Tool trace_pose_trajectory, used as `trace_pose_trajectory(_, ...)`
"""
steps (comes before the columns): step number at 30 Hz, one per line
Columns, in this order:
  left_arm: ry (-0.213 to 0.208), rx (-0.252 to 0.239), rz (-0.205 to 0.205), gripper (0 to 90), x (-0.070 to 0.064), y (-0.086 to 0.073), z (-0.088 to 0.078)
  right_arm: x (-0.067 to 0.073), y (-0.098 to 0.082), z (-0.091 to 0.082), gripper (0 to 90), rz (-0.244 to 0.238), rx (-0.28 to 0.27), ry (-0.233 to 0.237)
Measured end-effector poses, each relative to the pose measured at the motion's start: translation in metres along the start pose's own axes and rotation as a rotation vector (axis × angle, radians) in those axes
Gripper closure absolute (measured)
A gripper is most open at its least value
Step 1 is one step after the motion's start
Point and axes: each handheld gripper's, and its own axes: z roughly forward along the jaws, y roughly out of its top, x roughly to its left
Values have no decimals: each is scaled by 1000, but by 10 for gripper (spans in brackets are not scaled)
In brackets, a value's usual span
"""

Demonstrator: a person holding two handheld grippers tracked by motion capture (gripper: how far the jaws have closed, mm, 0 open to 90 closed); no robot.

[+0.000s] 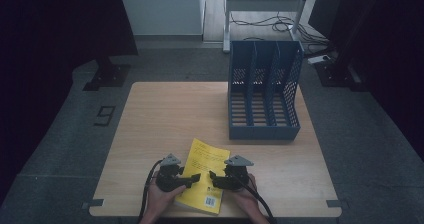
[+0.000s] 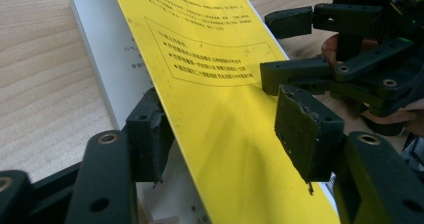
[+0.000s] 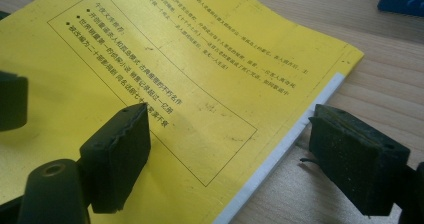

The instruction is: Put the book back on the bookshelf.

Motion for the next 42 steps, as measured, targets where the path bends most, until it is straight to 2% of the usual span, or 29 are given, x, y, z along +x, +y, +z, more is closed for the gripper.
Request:
trace_pose_trajectory(9, 14, 37, 14, 427, 6, 16, 7, 0, 0, 0, 167, 1, 0, 4)
trace_pose_trajectory(13, 0, 68, -3, 429, 10, 24, 15, -1, 0, 0, 165, 0, 1, 5)
trace_pose_trajectory(15, -12, 63, -10, 430, 11, 25, 15, -1, 0, 0, 165, -1, 1, 5)
trace_pose_trajectory(19, 1, 66, 2, 442, 10, 22, 16, 0, 0, 0, 166, -2, 1, 3)
trace_pose_trajectory(23, -37, 38, -14, 464, 9, 21, 12, 0, 0, 0, 167, 1, 1, 3)
trace_pose_trajectory(29, -28, 20, 18, 522, 4, 22, 9, -1, 0, 0, 165, 5, -1, 7)
trace_pose_trajectory(33, -20, 29, 38, 536, 2, 22, 10, -1, 0, 0, 164, 4, -2, 8)
trace_pose_trajectory(40, -24, 18, 33, 559, 1, 21, 9, -1, 0, 0, 164, 7, -3, 10)
trace_pose_trajectory(42, -16, 20, 44, 584, 1, 21, 9, -1, 0, 0, 165, 7, -3, 10)
